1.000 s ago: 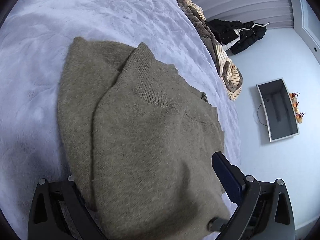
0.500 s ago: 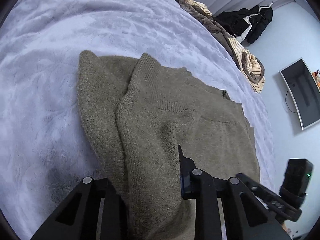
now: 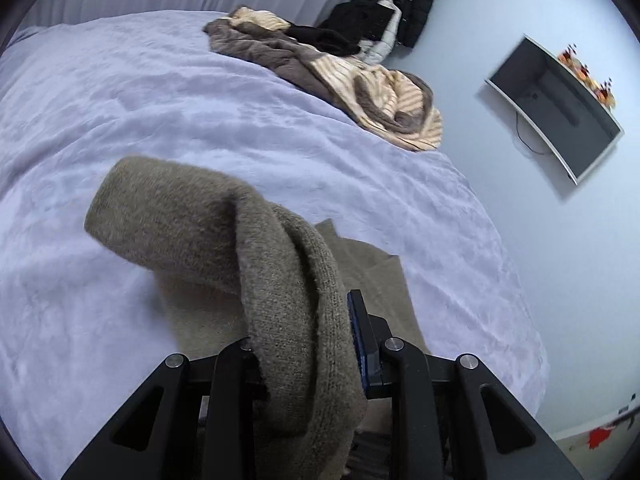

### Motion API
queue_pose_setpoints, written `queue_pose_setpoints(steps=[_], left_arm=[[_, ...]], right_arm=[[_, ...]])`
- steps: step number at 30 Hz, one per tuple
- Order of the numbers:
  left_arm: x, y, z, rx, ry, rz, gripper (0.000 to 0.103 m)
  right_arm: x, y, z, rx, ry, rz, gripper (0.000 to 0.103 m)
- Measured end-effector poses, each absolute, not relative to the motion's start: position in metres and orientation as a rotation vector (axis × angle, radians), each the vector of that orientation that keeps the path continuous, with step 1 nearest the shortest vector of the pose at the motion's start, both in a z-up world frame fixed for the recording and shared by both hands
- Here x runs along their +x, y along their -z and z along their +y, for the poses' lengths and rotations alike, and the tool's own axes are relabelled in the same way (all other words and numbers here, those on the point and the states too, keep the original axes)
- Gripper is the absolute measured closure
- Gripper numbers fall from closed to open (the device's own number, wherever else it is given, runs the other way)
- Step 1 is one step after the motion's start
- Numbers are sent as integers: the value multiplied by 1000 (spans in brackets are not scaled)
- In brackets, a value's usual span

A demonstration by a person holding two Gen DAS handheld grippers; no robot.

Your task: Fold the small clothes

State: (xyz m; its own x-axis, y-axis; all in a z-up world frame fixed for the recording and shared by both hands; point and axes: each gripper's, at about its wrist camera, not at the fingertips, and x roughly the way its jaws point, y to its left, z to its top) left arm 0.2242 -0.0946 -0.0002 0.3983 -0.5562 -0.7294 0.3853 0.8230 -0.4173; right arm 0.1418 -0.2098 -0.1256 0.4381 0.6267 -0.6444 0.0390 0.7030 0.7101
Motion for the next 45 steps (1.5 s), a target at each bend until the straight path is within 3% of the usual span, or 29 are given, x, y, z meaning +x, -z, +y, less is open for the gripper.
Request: queue_pose_setpoints(steps=[5, 10, 12, 13, 14, 16, 18, 22, 25, 30, 33, 34, 35, 36, 41, 45], left_arm=[[222, 36, -190, 21, 628, 1078, 76], [212, 57, -214, 78, 611, 1109, 74], [206, 45, -210, 90, 617, 1085, 46], [202, 35, -205, 80, 620, 1048, 25], [197, 23, -199, 66, 620, 995, 19], [188, 2, -180, 39, 643, 926, 19], [184, -10, -161, 24, 614, 896, 19], [186, -7, -109, -36, 465, 878, 19], [192, 15, -65, -127, 355, 922, 19], [197, 59, -24, -160, 215, 1003, 19], [198, 79, -17, -145, 187, 1048, 19], [198, 82, -15, -151, 185, 1056, 19], [197, 82, -14, -158, 185, 1061, 19], [197, 81, -15, -164, 188, 1060, 19], [196, 67, -41, -100, 247, 1009, 19], [195, 72, -76, 11, 290, 1006, 18]], right_arm=[[124, 133, -245, 887, -435, 1016, 95], [110, 140, -272, 991, -441, 992, 96], [107, 138, -281, 1007, -428, 978, 96], [105, 136, -288, 1018, -410, 959, 95], [103, 134, -297, 1034, -389, 934, 95], [101, 132, -316, 1077, -355, 882, 94], [101, 137, -336, 1176, -361, 838, 83], [104, 144, -365, 1431, -447, 701, 42], [116, 144, -372, 1489, -468, 702, 37], [170, 116, -365, 1217, -459, 873, 35], [202, 101, -356, 1011, -405, 964, 36], [213, 100, -354, 953, -390, 997, 41], [221, 102, -352, 899, -372, 1031, 49], [227, 98, -350, 835, -351, 1062, 85], [227, 58, -344, 682, -410, 907, 89], [215, 71, -362, 643, -318, 883, 89]])
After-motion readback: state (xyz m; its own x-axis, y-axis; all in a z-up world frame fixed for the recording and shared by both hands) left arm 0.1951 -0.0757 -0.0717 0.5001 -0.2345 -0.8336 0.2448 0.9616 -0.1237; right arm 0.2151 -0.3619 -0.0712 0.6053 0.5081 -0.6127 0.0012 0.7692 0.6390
